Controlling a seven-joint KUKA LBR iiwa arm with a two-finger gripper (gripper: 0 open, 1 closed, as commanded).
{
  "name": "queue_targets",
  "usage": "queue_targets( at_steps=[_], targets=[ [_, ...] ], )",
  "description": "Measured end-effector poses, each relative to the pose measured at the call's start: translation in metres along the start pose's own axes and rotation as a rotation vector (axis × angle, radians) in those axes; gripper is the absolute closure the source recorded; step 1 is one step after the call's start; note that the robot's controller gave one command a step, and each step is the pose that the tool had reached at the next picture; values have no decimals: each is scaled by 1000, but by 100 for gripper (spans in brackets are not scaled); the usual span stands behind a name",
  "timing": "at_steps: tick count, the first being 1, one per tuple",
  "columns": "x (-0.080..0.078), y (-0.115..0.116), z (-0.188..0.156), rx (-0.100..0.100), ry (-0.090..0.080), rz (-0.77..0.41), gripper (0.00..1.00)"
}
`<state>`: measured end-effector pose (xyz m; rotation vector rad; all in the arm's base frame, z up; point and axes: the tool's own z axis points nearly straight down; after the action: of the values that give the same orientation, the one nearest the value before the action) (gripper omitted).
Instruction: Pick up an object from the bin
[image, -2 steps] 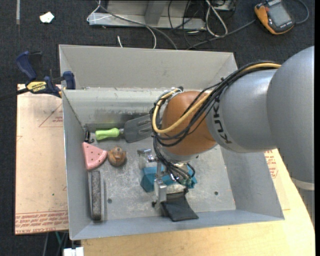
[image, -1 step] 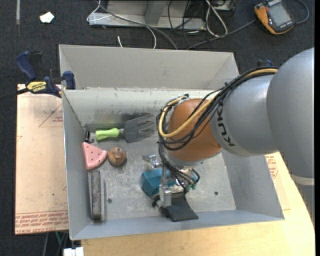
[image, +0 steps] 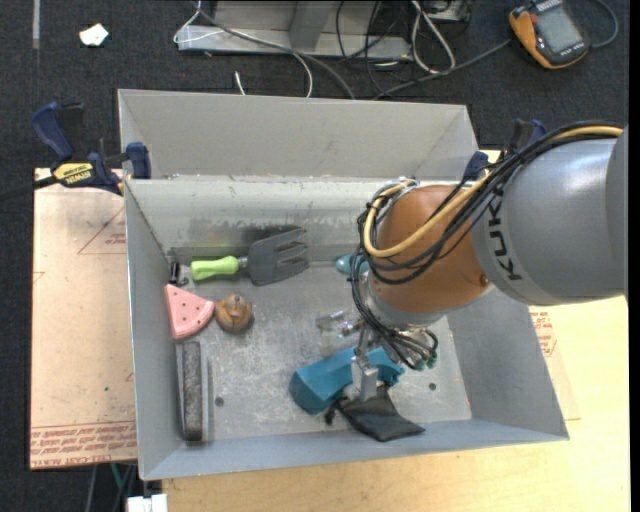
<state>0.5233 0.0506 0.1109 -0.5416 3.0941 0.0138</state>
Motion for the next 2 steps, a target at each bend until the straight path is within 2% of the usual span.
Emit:
queue_targets(
  at_steps=[1,2],
  targets=[
    [0,0,0,0,0,0,100],
    [2,-3,16,-1,-9,46,100]
  ],
)
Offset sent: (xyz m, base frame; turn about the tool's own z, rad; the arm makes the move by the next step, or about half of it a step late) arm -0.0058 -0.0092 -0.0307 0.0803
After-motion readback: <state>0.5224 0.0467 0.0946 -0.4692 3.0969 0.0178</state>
